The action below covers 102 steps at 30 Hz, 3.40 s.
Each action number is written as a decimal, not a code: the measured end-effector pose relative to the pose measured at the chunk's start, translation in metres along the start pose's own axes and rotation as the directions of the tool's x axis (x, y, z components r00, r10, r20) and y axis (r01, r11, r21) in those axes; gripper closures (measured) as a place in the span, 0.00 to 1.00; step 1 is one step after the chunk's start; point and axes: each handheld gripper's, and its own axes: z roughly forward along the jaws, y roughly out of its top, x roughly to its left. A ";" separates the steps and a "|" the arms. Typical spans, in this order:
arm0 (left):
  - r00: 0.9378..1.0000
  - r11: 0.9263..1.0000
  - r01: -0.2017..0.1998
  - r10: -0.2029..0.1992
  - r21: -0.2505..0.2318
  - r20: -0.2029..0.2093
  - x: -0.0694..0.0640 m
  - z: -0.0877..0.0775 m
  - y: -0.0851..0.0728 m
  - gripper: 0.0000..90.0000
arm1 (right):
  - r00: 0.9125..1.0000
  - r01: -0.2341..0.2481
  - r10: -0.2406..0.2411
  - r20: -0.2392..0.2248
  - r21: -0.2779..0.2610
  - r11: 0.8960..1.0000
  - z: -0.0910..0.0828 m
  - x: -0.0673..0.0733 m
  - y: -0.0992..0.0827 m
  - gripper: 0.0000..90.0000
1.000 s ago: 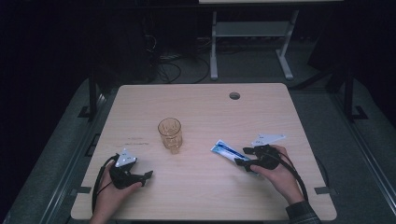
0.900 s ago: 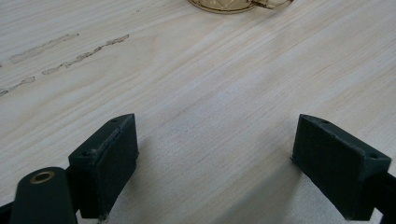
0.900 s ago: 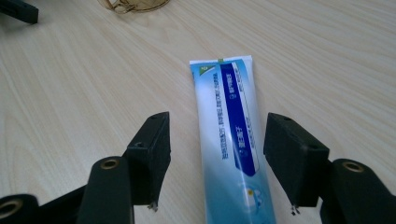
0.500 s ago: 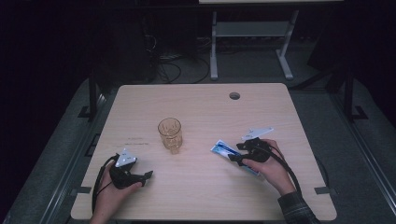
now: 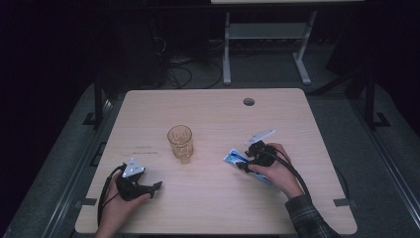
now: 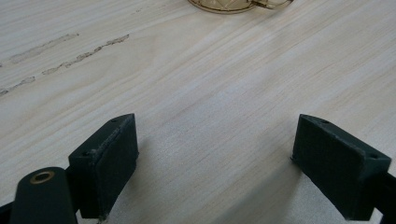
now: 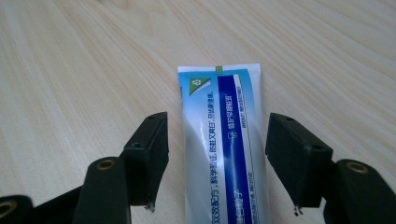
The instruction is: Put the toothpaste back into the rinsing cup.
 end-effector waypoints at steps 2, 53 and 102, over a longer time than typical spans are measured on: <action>1.000 1.000 0.000 0.000 0.000 0.000 0.000 0.000 0.000 0.15 | 1.000 -0.002 0.002 0.002 0.014 1.000 0.003 0.000 0.002 0.43; 1.000 1.000 0.000 0.000 0.000 0.000 0.000 0.000 0.000 0.15 | 1.000 0.007 -0.008 0.012 0.124 0.992 0.012 -0.001 0.010 0.79; 1.000 1.000 -0.001 0.001 0.000 0.000 0.000 0.000 0.000 0.15 | 0.986 -0.146 0.127 -0.112 -0.186 0.972 -0.062 -0.023 0.002 0.81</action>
